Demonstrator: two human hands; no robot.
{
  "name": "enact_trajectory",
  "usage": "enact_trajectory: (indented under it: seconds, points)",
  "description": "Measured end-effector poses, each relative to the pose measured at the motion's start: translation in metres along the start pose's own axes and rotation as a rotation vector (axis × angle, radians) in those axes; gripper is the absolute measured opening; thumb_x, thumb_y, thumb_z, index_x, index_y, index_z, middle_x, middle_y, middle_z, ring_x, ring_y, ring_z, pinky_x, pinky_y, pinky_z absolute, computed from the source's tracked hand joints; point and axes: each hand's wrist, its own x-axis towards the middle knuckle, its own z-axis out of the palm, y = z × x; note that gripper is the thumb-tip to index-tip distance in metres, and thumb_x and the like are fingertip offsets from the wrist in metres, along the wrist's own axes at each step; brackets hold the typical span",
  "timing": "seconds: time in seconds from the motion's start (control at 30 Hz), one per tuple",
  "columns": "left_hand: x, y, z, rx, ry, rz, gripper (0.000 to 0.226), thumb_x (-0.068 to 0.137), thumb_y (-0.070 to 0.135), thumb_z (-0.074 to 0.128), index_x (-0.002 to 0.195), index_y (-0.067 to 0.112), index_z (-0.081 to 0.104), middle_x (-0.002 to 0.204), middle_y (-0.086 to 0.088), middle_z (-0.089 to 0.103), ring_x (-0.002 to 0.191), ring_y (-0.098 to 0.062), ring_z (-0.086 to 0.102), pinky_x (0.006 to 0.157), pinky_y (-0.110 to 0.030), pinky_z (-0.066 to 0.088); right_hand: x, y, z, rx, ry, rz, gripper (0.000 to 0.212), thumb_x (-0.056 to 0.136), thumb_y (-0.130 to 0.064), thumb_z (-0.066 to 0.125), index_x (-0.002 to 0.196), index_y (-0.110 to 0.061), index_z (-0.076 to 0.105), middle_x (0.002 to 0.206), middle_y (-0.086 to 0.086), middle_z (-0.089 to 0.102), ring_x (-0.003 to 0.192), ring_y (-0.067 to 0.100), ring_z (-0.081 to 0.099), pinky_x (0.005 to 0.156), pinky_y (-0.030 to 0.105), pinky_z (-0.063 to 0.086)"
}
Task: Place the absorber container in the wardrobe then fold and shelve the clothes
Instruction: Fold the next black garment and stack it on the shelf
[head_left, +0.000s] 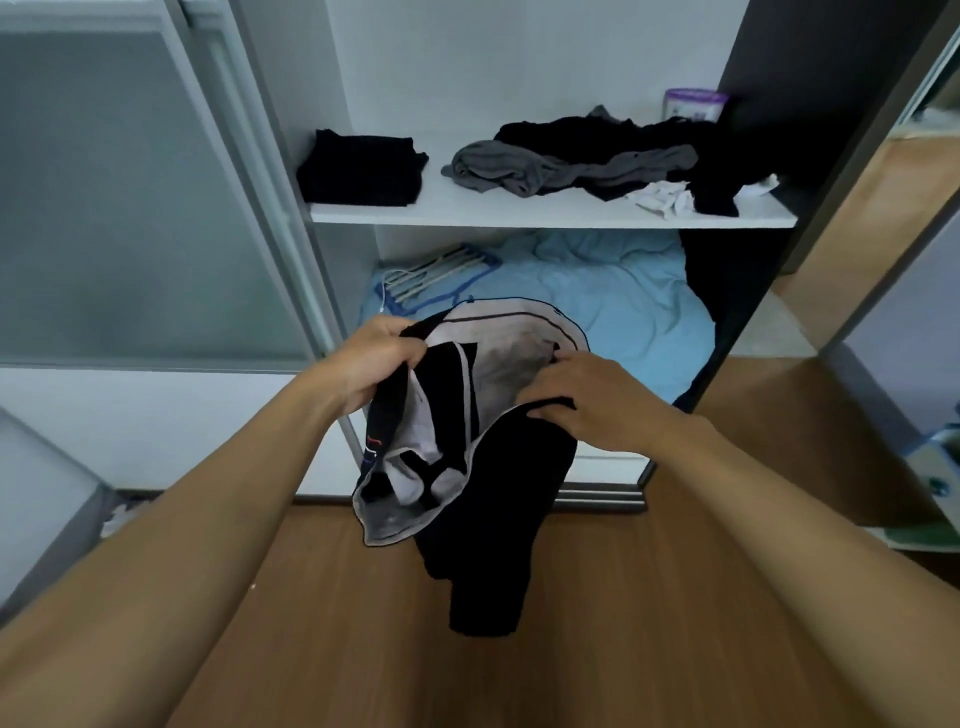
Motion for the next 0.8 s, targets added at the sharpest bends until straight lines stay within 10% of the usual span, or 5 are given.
enact_trajectory:
  seconds: [0.2, 0.37, 0.47, 0.63, 0.8]
  points:
    - [0.006, -0.008, -0.037, 0.237, 0.165, 0.009, 0.041, 0.076, -0.007, 0.054, 0.054, 0.025, 0.068, 0.047, 0.009, 0.059, 0.041, -0.004, 0.055, 0.04, -0.011, 0.036, 0.02, -0.021, 0.004, 0.079, 0.031, 0.19, 0.02, 0.099, -0.03, 0.058, 0.107, -0.023, 0.075, 0.098, -0.003, 0.075, 0.092, 0.016, 0.065, 0.079, 0.036, 0.048]
    - [0.001, -0.012, -0.031, 0.266, -0.214, 0.004, 0.01, 0.092, 0.027, 0.064, 0.096, 0.022, 0.071, 0.083, 0.009, 0.07, 0.079, -0.008, 0.063, 0.069, -0.02, 0.044, 0.055, -0.044, 0.001, 0.202, 0.129, 0.236, 0.02, 0.095, -0.029, 0.064, 0.102, -0.015, 0.077, 0.101, 0.003, 0.077, 0.096, 0.022, 0.068, 0.087, 0.042, 0.051]
    - [-0.003, -0.006, -0.026, 0.143, -0.51, -0.041, 0.036, 0.087, 0.061, 0.062, 0.104, 0.031, 0.07, 0.098, 0.007, 0.072, 0.09, -0.005, 0.065, 0.073, -0.017, 0.048, 0.072, -0.048, -0.003, 0.172, 0.094, 0.27, 0.029, 0.095, -0.03, 0.062, 0.084, -0.004, 0.071, 0.08, 0.011, 0.07, 0.078, 0.026, 0.063, 0.076, 0.047, 0.05]
    - [0.005, -0.002, -0.018, 0.892, -0.34, 0.241, 0.016, 0.085, 0.0, 0.056, 0.077, 0.014, 0.056, 0.08, -0.006, 0.065, 0.079, -0.021, 0.062, 0.064, -0.027, 0.043, 0.078, -0.046, -0.002, 0.159, 0.124, 0.283, 0.027, 0.094, -0.028, 0.064, 0.083, -0.004, 0.071, 0.08, 0.009, 0.07, 0.078, 0.023, 0.064, 0.078, 0.044, 0.05]
    - [0.008, 0.008, -0.018, 0.792, -0.114, 0.435, 0.019, 0.082, -0.009, 0.049, 0.067, 0.0, 0.053, 0.061, -0.005, 0.051, 0.06, -0.014, 0.048, 0.061, -0.031, 0.033, 0.07, -0.033, -0.002, 0.441, -0.177, 0.386, 0.03, 0.083, -0.04, 0.077, 0.105, -0.019, 0.074, 0.103, 0.0, 0.075, 0.097, 0.013, 0.07, 0.09, 0.031, 0.053]
